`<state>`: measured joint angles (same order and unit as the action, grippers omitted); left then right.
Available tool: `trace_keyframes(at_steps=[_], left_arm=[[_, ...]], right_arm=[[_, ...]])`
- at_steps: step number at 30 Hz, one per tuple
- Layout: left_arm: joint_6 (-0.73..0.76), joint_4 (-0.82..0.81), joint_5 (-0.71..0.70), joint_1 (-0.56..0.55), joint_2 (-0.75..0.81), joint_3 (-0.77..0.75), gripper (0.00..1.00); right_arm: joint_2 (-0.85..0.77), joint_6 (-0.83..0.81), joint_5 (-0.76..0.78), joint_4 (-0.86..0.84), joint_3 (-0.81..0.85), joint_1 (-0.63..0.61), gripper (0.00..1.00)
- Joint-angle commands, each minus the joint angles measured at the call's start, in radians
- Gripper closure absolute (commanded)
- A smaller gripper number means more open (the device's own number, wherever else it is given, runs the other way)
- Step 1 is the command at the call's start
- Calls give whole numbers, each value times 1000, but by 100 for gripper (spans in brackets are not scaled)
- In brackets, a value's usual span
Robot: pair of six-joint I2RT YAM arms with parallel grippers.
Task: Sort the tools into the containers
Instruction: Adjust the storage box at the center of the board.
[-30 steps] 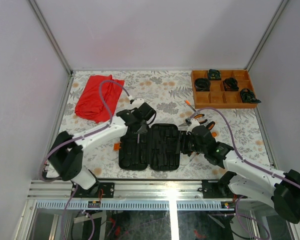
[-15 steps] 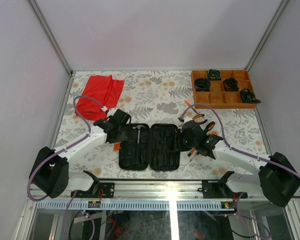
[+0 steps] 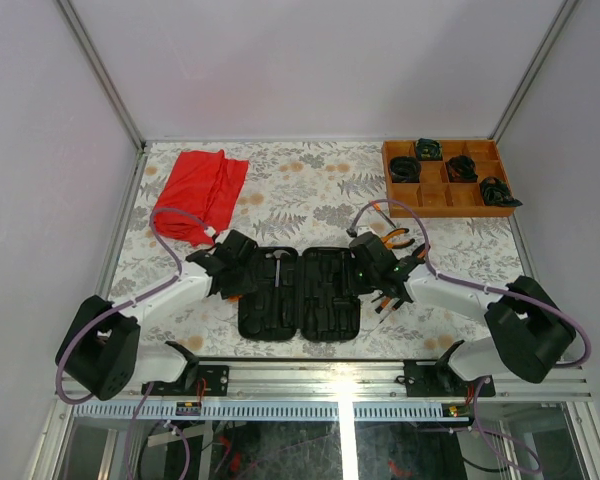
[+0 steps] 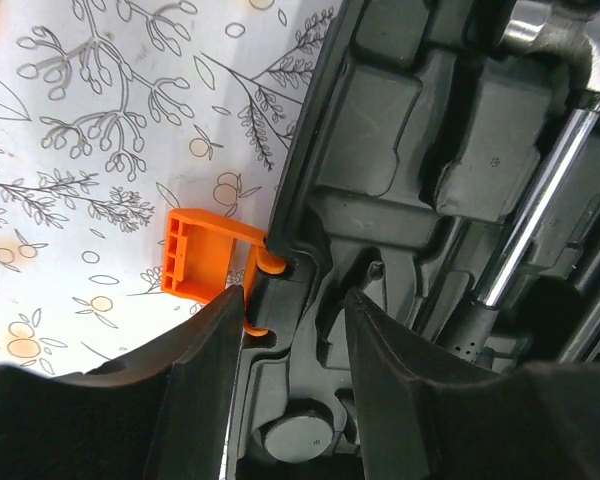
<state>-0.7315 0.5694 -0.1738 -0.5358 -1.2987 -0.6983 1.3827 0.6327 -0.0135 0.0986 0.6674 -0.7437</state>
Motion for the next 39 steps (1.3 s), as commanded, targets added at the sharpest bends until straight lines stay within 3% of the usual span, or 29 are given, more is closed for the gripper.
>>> trace_keyframes(at_steps=[1,13,24,31,39], left_arm=[[-36,-106,98,5,31,45,57],[-109,-172,183,-59,106,116,58],[-117,-93,68,-61,201,77,54],[-58,-139,109,2,197,82,51],[-22,-223,103,49,134,91,52]], right_arm=[[51,-67,60,32,72,29,59],[152,-208,-83,8,226,118,58],[19,-203,-86,54,228,114,52],[-27,-165,-44,104,245,28,53],[45,-81,-20,79,286,-115,59]])
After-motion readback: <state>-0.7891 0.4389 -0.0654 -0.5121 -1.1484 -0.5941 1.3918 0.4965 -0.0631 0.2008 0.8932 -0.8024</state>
